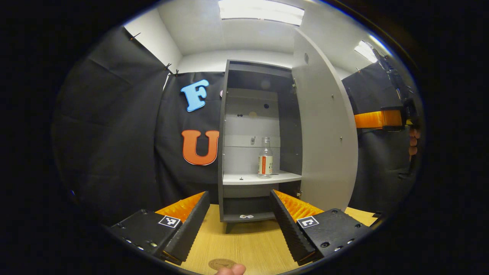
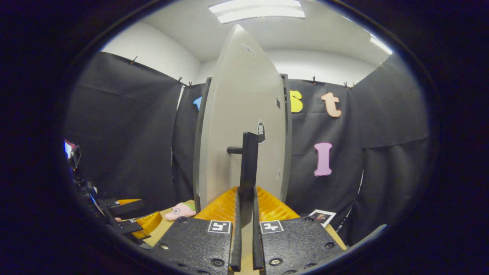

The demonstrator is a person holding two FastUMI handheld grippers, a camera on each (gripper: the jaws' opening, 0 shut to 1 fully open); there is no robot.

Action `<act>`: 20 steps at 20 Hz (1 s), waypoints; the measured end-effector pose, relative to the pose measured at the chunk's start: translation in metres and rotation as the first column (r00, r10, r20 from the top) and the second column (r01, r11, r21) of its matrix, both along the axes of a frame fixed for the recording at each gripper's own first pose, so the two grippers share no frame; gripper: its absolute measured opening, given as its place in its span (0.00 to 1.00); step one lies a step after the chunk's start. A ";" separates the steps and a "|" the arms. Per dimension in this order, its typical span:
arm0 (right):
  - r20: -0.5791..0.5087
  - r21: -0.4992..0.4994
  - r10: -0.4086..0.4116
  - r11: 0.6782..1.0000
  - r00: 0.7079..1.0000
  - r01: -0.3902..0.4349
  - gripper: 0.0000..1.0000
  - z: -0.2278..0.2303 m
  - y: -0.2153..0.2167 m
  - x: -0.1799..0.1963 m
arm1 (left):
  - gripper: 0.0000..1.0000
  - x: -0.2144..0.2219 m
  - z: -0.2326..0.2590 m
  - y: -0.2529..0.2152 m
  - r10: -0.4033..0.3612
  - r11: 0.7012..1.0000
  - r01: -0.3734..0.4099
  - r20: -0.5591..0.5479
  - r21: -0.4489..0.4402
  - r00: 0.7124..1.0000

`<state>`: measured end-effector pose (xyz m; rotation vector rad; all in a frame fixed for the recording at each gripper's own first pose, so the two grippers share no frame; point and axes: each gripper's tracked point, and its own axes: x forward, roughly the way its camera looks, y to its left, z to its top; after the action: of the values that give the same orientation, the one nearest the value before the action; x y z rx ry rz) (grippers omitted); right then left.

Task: Open the cabinet door with the right hand, grasp the bottle in the cabinet with the left hand and place it on the coaster, then close the cabinet door with the right hand.

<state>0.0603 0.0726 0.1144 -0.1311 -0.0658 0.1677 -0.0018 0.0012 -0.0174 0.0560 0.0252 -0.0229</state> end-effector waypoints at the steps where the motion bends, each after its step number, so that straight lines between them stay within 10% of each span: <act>1: -0.006 0.007 -0.002 1.000 1.000 0.002 0.14 0.000 -0.005 -0.002 | 0.95 -0.001 0.000 -0.004 -0.007 1.000 0.007 -0.002 0.000 1.000; 20: -0.018 0.086 -0.184 0.979 0.983 0.185 0.04 0.005 -0.102 -0.006 | 0.95 0.001 -0.019 -0.023 -0.018 1.000 0.019 -0.031 0.005 0.999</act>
<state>0.0542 -0.0293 0.1197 -0.0483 -0.0510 -0.0201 -0.0004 -0.0214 -0.0360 0.0611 0.0556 -0.0422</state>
